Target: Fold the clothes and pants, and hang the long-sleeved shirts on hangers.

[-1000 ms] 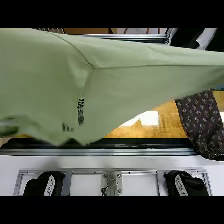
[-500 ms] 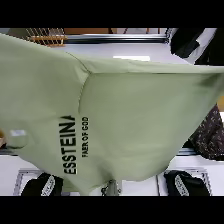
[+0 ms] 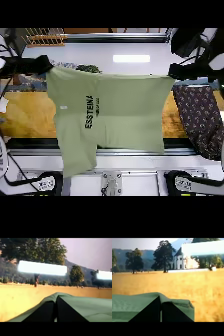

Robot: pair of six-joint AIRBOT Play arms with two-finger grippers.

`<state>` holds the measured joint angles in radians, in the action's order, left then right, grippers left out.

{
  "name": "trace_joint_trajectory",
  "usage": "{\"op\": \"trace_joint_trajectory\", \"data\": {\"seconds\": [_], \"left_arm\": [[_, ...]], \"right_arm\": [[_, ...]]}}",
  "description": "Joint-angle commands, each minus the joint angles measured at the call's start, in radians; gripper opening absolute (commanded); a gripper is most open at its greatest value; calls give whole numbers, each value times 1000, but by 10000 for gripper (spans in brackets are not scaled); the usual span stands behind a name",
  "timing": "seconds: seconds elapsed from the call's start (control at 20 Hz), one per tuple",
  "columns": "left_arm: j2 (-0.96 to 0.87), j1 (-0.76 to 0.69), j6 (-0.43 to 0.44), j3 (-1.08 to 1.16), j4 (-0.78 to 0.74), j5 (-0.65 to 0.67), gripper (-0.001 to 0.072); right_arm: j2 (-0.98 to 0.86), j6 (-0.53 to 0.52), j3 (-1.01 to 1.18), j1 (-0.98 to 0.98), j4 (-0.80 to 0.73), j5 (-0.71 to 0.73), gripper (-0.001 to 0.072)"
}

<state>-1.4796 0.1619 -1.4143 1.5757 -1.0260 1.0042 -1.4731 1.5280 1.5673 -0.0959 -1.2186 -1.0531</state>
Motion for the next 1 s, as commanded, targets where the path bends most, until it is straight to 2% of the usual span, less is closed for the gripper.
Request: {"op": "trace_joint_trajectory", "data": {"seconds": [0.0, 0.15, 0.35, 0.6, 0.95], "left_arm": [[-220, -10, 19, 95, 7, -62, 7], [-331, -10, -2, 201, 6, -50, 7], [-403, 0, -34, 266, 5, 17, 7], [-351, 6, -49, 82, -39, 34, 7], [-278, 6, -33, -168, -74, 16, 7]], "right_arm": [[-217, 58, 117, 14, 0, 104, 8], [-289, 85, 140, 24, 0, 179, 9], [-302, 99, 138, 28, -6, 166, 8], [-275, 99, 50, 74, -143, 73, 8], [-255, 104, -85, 101, -147, 15, 13]]}}
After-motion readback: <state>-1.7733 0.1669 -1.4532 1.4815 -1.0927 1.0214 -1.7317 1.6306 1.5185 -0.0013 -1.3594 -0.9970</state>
